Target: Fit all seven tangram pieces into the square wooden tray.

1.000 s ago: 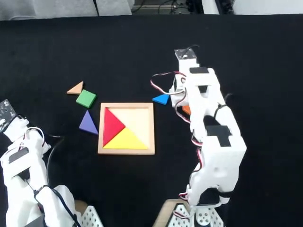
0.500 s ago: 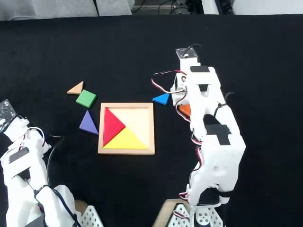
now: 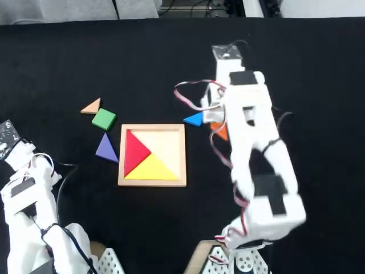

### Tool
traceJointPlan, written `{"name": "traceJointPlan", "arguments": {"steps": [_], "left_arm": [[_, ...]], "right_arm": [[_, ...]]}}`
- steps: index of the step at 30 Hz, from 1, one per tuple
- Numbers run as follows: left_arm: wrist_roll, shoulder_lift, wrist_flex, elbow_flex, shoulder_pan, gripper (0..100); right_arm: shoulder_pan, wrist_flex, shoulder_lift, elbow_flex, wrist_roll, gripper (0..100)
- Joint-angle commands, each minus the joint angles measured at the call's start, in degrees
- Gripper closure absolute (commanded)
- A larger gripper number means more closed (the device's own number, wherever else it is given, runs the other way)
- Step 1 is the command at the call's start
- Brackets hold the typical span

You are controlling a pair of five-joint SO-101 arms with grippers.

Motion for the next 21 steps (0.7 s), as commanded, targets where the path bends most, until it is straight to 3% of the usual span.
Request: {"name": "traceJointPlan", "arguments": {"steps": [1,11,16,21], "left_arm": [[0.0,0.2,-1.2,-2.5,0.7,97],[0.3,0.2,-1.2,-2.5,0.7,97],[0.3,0.2,-1.0,-2.5,0.7,97],[0.3,0.2,-1.0,-2.5,0.7,97]], "right_arm": [[-8.8,-0.1,-13.3,6.9,-0.6,92.0],[-24.5,-3.8,-19.1,18.1,-3.8,92.0],[-25.4,-17.8,-19.1,25.5,-19.4,92.0],[-25.8,-26.3,-19.1,31.3,-19.3,92.0]]}}
